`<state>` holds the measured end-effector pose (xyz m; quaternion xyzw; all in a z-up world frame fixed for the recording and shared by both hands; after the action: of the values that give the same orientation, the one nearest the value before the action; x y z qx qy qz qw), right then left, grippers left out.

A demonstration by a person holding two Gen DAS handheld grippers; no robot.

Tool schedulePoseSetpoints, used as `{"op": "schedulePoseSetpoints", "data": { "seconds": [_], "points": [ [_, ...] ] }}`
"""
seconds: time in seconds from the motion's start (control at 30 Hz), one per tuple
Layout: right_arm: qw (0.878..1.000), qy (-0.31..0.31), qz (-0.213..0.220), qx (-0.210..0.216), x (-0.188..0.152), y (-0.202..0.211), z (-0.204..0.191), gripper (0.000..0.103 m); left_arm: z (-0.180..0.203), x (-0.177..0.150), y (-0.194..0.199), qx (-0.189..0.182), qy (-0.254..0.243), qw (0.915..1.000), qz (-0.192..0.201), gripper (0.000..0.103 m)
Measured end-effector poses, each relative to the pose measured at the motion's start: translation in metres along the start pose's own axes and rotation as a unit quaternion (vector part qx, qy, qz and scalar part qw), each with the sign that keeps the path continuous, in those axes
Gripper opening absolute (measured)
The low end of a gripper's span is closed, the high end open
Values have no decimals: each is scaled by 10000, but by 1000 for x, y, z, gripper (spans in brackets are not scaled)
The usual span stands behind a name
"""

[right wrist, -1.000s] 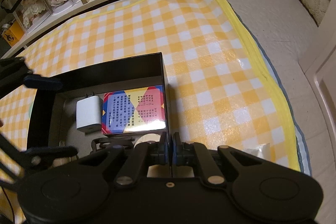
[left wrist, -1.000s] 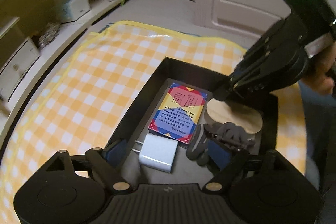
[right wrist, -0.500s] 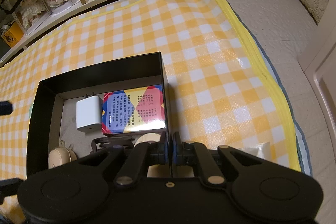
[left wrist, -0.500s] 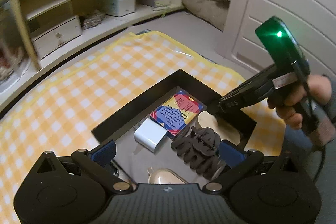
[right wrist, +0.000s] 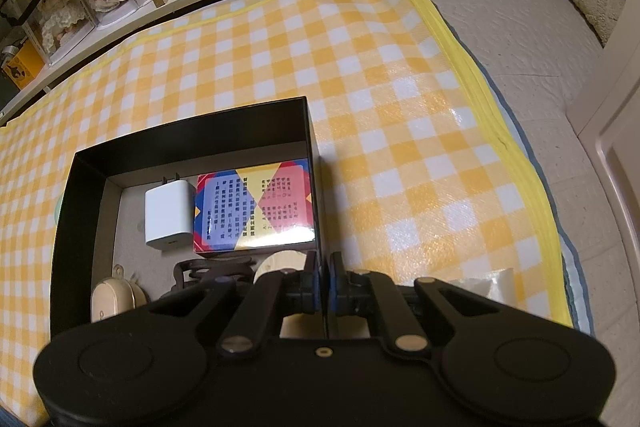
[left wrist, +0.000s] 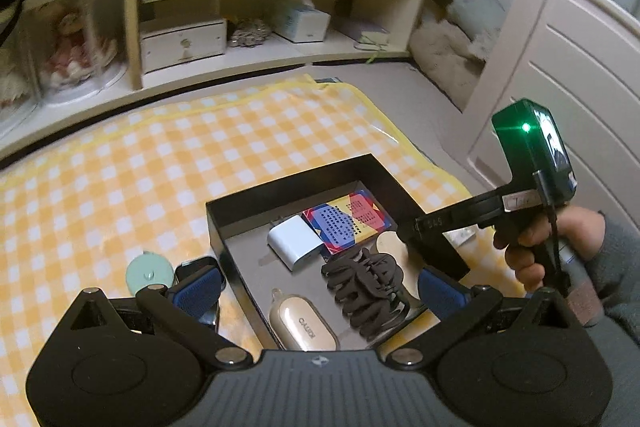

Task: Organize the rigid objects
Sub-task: 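Move the left tool out to the black charger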

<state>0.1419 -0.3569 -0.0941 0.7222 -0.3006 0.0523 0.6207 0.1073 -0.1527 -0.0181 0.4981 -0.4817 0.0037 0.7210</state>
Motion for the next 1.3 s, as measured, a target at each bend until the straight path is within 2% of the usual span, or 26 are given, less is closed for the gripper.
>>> {"op": "schedulePoseSetpoints", "data": {
  "seconds": [0.33,0.53,0.8,0.93,1.1,1.2,1.27,1.3],
  "points": [
    [10000,9,-2,-24,-1,1,-2,5,-14,-12,7,93,652,9976,206,103],
    [10000,3,-8,-30,0,0,-3,5,-24,-17,5,118,791,9966,212,103],
    [10000,4,-12,-34,0,-1,-2,5,-45,-27,5,398,819,9955,278,103],
    [10000,-2,-16,-27,1,-1,-1,5,-67,-32,-3,500,826,9953,97,103],
    [10000,4,-17,-24,1,-1,-1,5,-103,-45,-15,603,1551,9859,-190,103],
    [10000,-4,-18,-14,1,-1,-1,5,-110,-48,-23,594,1360,9886,-257,96],
    [10000,-6,-19,-2,2,-1,-1,5,-107,-48,-30,566,995,9926,-413,83],
    [10000,-6,-19,1,1,-1,-1,5,-105,-49,-35,537,795,9940,-534,80]
  ]
}}
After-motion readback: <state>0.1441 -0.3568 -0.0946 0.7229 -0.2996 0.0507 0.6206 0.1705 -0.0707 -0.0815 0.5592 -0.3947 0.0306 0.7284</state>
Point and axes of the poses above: each gripper's, at about its wrist camera, not at the fingertips, and y roughly against the way its jaws point, z to its right, x to its top, the point moved 4 cm from there along -y, roughly the way its jaws point, and after that the axes turned 10 degrees about -y, right-handed, at the moved point
